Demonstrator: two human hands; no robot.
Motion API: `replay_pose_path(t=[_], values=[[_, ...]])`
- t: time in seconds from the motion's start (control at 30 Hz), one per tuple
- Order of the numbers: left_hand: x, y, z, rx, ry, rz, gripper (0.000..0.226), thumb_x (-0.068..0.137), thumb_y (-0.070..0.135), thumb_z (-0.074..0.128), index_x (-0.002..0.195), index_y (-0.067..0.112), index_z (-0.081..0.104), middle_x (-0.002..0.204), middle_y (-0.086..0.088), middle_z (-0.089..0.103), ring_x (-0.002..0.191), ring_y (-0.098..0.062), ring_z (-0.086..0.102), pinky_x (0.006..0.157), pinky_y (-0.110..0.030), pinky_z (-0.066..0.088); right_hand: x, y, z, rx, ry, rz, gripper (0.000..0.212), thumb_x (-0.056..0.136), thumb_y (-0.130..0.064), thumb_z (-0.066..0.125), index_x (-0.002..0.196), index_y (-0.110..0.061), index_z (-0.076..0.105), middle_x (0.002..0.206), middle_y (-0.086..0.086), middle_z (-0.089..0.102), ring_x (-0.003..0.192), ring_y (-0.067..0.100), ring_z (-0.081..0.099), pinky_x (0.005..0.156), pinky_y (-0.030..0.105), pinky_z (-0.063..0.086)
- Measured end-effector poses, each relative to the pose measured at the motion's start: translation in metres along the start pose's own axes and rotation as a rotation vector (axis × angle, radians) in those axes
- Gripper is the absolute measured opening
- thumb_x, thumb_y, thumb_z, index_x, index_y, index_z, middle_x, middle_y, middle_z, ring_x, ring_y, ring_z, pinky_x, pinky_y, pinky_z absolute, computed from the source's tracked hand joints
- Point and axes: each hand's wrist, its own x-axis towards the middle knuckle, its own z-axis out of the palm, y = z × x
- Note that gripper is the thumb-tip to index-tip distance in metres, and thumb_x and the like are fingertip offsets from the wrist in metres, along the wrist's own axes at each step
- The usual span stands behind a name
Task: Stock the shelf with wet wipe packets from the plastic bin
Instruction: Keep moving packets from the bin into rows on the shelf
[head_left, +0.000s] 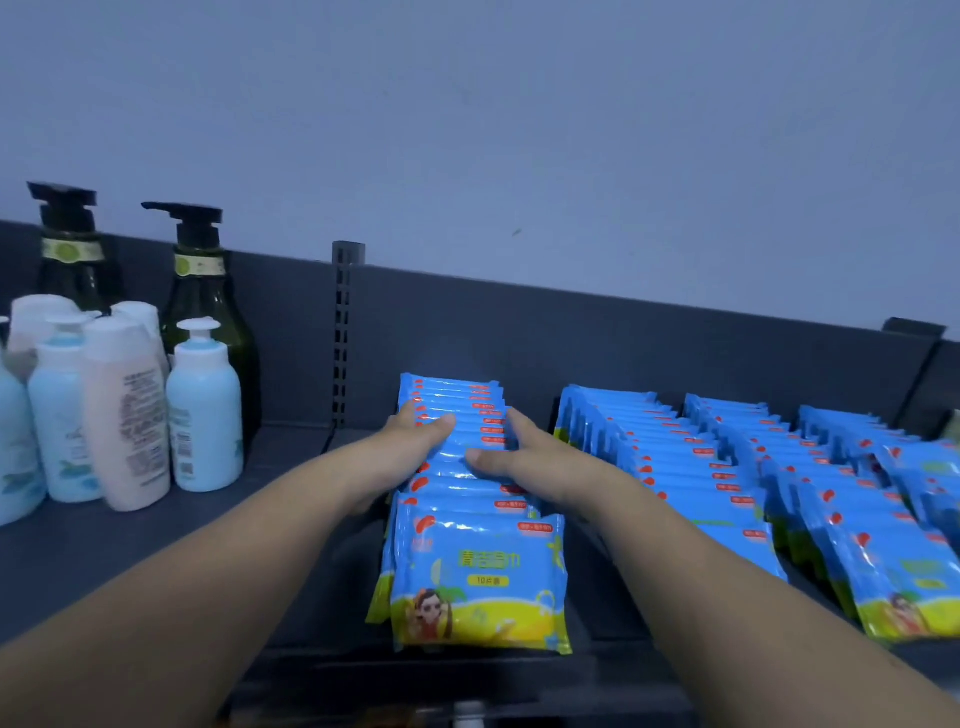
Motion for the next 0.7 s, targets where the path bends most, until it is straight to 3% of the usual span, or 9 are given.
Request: replay_pose_path(t=[0.03,0.1,0.17,0.2,0.27,0.4,0.5,0.6,0.7], values=[[0.001,0.002,-0.002,0.044,0.024,0.018,0.069,0.080,0.068,0.048,0.138,0.034,0.034,0.149,-0.003,0.036,0.128,-0.025,0.048,0.105,-0.044,0.041,-0.007,-0.004,-0.002,-0.013,0.018,-0.018,0.051,0.085,-0.034,0.071,0.126,-0.040,0.042,0.107,-0.014,0.064,0.092,0.007,0.066,0.085,0.024,0.054],[-0.004,0.013,-0.001,0.145,0.092,0.078,0.068,0.090,0.061,0.044,0.148,0.031,0.023,0.160,-0.002,0.012,0.145,-0.023,0.022,0.113,-0.036,0.028,-0.022,-0.011,-0.011,-0.142,0.113,-0.061,0.075,0.090,-0.037,0.064,0.150,-0.026,0.021,0.140,-0.010,0.046,0.110,0.004,0.057,0.090,0.011,0.044],[-0.014,0.031,0.006,0.245,0.117,0.117,0.073,0.095,0.056,0.038,0.154,0.027,0.006,0.161,0.003,-0.007,0.148,-0.017,0.006,0.110,-0.026,0.027,-0.038,-0.013,-0.026,-0.357,0.196,-0.096,0.082,0.092,-0.046,0.058,0.154,-0.022,0.010,0.160,-0.006,0.017,0.140,0.010,0.031,0.110,0.021,0.027],[-0.020,0.041,0.012,0.300,0.106,0.131,0.075,0.095,0.055,0.037,0.154,0.025,0.001,0.161,0.003,-0.010,0.148,-0.016,0.001,0.114,-0.030,0.022,-0.046,-0.012,-0.035,-0.416,0.242,-0.128,0.078,0.093,-0.046,0.055,0.154,-0.022,0.012,0.161,-0.006,0.014,0.145,0.010,0.021,0.115,0.026,0.022],[-0.035,0.062,0.029,0.414,0.063,0.158,0.078,0.095,0.055,0.039,0.154,0.025,-0.002,0.161,0.002,-0.011,0.149,-0.017,-0.003,0.118,-0.037,0.008,-0.064,-0.008,-0.057,-0.473,0.317,-0.155,0.069,0.095,-0.042,0.052,0.153,-0.024,0.020,0.159,-0.007,0.018,0.144,0.010,0.022,0.114,0.031,0.029],[-0.055,0.090,0.080,0.410,-0.084,0.165,0.076,0.094,0.047,0.052,0.153,0.025,0.009,0.157,0.006,0.018,0.143,-0.016,0.023,0.109,-0.030,0.023,-0.096,0.017,-0.104,-0.618,0.353,-0.145,0.059,0.097,-0.033,0.053,0.150,-0.023,0.028,0.157,-0.007,0.023,0.141,0.010,0.027,0.106,0.025,0.028],[-0.055,0.090,0.128,0.241,-0.196,0.115,0.061,0.087,0.041,0.063,0.138,0.027,0.033,0.124,0.017,0.045,0.113,-0.010,0.047,0.096,-0.026,0.034,-0.108,0.044,-0.126,-0.612,0.332,-0.030,0.061,0.096,-0.033,0.054,0.150,-0.022,0.028,0.157,-0.005,0.021,0.138,0.013,0.032,0.094,0.024,0.036],[-0.043,0.080,0.167,0.085,-0.158,0.054,0.073,0.073,0.044,0.065,0.136,0.023,0.035,0.124,0.006,0.059,0.111,-0.013,0.058,0.102,-0.036,0.044,-0.118,0.068,-0.143,-0.561,0.326,-0.003,0.061,0.094,-0.032,0.058,0.147,-0.022,0.029,0.146,-0.003,0.035,0.133,0.015,0.038,0.099,0.022,0.031],[-0.035,0.072,0.195,-0.032,-0.093,-0.039,0.065,0.083,0.033,0.067,0.136,0.021,0.030,0.119,0.000,0.061,0.105,-0.017,0.061,0.097,-0.036,0.048,-0.121,0.085,-0.150,-0.349,0.243,0.056,0.044,0.093,-0.035,0.060,0.128,-0.032,0.035,0.121,-0.021,0.048,0.113,0.007,0.053,0.095,0.020,0.038]])
